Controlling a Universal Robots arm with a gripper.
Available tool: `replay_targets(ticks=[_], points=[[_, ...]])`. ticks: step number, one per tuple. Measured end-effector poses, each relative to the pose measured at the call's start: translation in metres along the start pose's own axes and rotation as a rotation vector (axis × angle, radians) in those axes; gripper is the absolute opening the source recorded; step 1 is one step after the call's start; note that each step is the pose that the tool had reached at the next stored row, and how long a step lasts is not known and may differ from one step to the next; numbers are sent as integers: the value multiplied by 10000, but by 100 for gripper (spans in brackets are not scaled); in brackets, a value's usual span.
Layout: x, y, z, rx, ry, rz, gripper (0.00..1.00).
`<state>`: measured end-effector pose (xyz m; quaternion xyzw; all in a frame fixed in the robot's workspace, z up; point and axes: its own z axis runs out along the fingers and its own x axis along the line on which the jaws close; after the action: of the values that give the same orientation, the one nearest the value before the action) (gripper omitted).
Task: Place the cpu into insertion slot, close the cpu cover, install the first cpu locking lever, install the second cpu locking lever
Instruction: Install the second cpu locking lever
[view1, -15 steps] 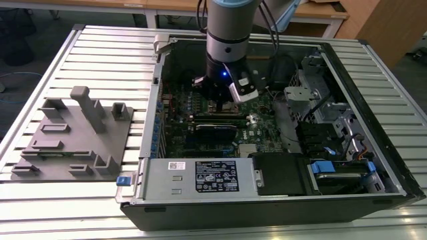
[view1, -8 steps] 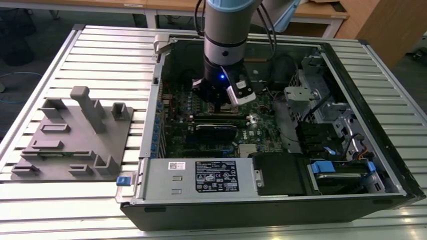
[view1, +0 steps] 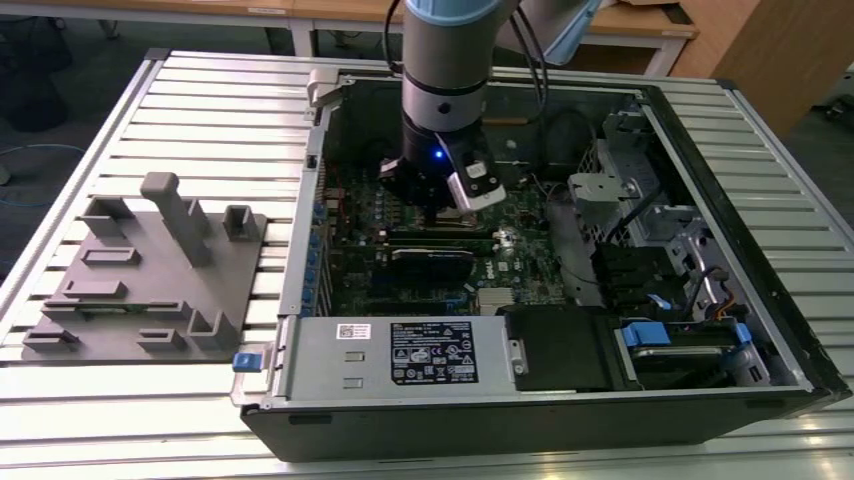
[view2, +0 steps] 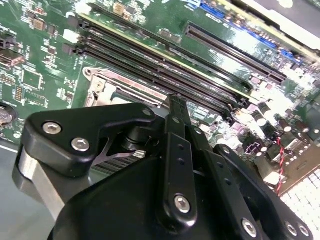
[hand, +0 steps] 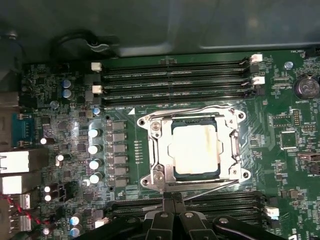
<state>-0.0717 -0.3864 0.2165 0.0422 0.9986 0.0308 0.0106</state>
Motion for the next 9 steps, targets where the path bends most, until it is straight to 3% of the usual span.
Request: replay_targets(ticks=[9], points=[[81,-9,31,-4,-1,-1,11]])
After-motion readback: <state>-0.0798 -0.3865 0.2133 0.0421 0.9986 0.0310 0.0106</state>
